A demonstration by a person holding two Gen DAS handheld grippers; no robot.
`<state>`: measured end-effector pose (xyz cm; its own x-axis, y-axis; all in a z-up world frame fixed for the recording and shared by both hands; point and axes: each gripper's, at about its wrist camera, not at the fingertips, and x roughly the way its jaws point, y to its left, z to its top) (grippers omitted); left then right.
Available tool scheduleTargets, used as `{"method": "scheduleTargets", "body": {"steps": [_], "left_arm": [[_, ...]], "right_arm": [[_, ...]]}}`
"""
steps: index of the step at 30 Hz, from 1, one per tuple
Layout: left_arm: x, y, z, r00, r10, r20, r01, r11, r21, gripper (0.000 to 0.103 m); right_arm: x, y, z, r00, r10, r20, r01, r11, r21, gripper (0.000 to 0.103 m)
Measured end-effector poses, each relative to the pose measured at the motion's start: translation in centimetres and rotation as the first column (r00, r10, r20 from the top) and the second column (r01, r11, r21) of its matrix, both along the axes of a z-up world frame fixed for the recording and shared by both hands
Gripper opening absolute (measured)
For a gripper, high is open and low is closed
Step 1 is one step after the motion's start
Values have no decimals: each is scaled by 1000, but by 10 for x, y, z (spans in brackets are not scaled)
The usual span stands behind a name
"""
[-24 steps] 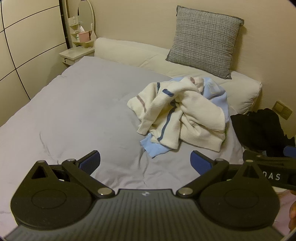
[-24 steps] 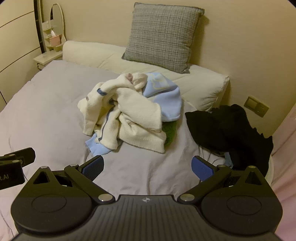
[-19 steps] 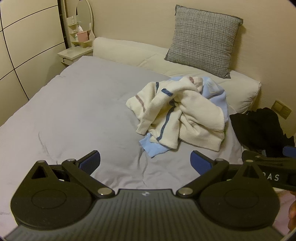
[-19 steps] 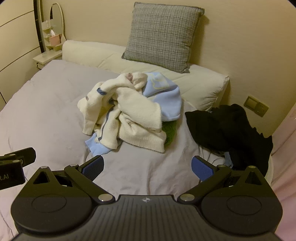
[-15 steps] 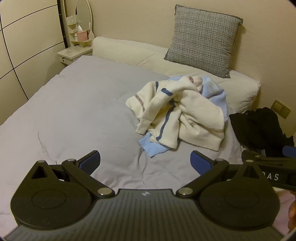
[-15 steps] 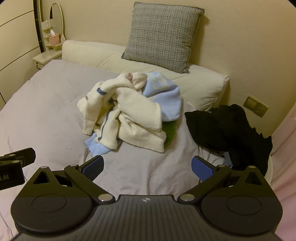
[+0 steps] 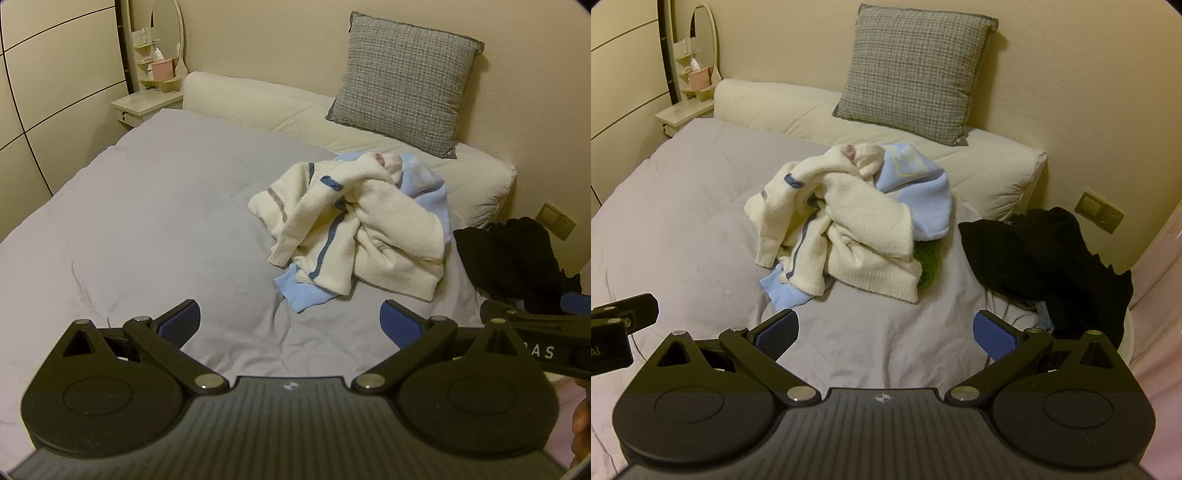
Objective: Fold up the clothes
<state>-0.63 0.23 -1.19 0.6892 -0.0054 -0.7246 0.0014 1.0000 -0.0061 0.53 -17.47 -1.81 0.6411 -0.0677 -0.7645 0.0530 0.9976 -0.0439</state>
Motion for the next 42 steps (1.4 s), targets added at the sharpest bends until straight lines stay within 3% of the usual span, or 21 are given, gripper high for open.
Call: {"method": "scheduleTargets", "body": {"steps": [18, 29, 42], "left_arm": [[-10, 17, -1, 999, 31, -28, -32, 999, -10, 102], [-13, 10, 0, 1000, 25, -19, -24, 999, 33, 102], [11, 9, -14, 997, 24, -78, -23, 1000, 16, 102]], "right_arm": [[-8, 5, 5, 1000, 25, 10, -25, 1000, -16, 103], [-6, -2, 2, 1000, 2, 14, -1, 1000, -8, 103], [16, -14, -21, 996, 57, -62, -52, 995, 82, 103]]}}
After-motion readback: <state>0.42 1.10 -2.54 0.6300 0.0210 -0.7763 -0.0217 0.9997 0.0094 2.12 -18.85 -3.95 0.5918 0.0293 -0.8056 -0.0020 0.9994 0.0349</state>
